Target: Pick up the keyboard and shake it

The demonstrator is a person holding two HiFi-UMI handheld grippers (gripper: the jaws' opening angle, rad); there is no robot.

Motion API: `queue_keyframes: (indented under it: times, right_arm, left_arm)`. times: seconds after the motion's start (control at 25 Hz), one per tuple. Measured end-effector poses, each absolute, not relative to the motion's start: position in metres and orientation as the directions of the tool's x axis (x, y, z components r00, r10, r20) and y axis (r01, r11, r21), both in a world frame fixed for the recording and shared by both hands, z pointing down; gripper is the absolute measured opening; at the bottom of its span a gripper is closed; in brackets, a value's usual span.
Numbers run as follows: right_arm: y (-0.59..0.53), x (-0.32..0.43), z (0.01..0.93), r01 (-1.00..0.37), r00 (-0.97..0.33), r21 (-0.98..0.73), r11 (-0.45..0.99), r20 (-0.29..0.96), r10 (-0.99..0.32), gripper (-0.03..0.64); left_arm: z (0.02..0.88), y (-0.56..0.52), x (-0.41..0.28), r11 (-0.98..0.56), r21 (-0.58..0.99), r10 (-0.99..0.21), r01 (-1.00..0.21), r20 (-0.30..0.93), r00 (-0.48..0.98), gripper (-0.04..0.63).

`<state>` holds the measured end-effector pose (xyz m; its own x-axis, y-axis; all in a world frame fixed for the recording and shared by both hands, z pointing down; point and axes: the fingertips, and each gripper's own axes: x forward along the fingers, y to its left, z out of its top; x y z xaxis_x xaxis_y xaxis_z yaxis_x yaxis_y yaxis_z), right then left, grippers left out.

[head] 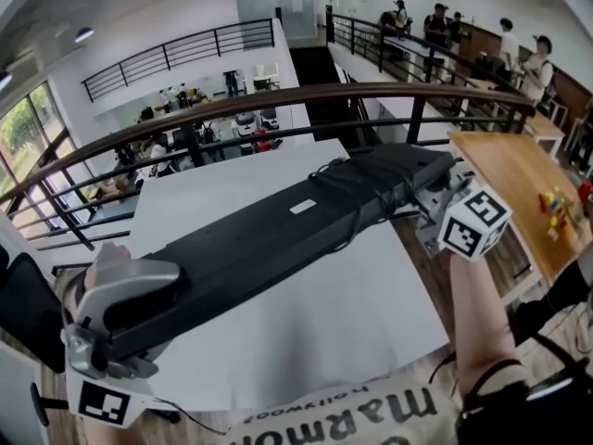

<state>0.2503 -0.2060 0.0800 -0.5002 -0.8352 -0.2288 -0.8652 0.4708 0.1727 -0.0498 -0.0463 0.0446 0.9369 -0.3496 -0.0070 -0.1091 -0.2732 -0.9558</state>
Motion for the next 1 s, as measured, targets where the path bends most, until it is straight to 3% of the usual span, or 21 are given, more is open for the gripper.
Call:
queue_keyframes:
  times: [0.2,0.6,0.8,1.0]
  right_arm:
    - [-0.216,0.255,0.103,-0.869,-0.494,0.139,0.476,-0.170,-0.853,0.201]
    - [-0.222,0.272,0.149,-0.881,-0.472,0.029,0.471,-0.093,-0.877,0.201]
    - [-0.237,0.287,0.186,-0.888,-0.456,-0.054,0.456,-0.019,-0.890,0.201]
    - [-0.237,0.293,0.232,-0.892,-0.448,-0.111,0.437,0.106,-0.888,0.201]
  left_arm:
    - [0.063,-0.066,-0.046,-0.352,-0.932,-0.397,-0.084,0.067,0.915,0.089]
    - [0.074,-0.087,-0.028,-0.479,-0.874,-0.334,-0.088,0.088,0.939,0.103]
    - [0.091,-0.103,-0.014,-0.540,-0.840,-0.358,-0.056,0.168,0.919,0.106]
    - [0.117,-0.125,-0.009,-0.751,-0.652,-0.325,-0.105,0.225,0.919,0.099]
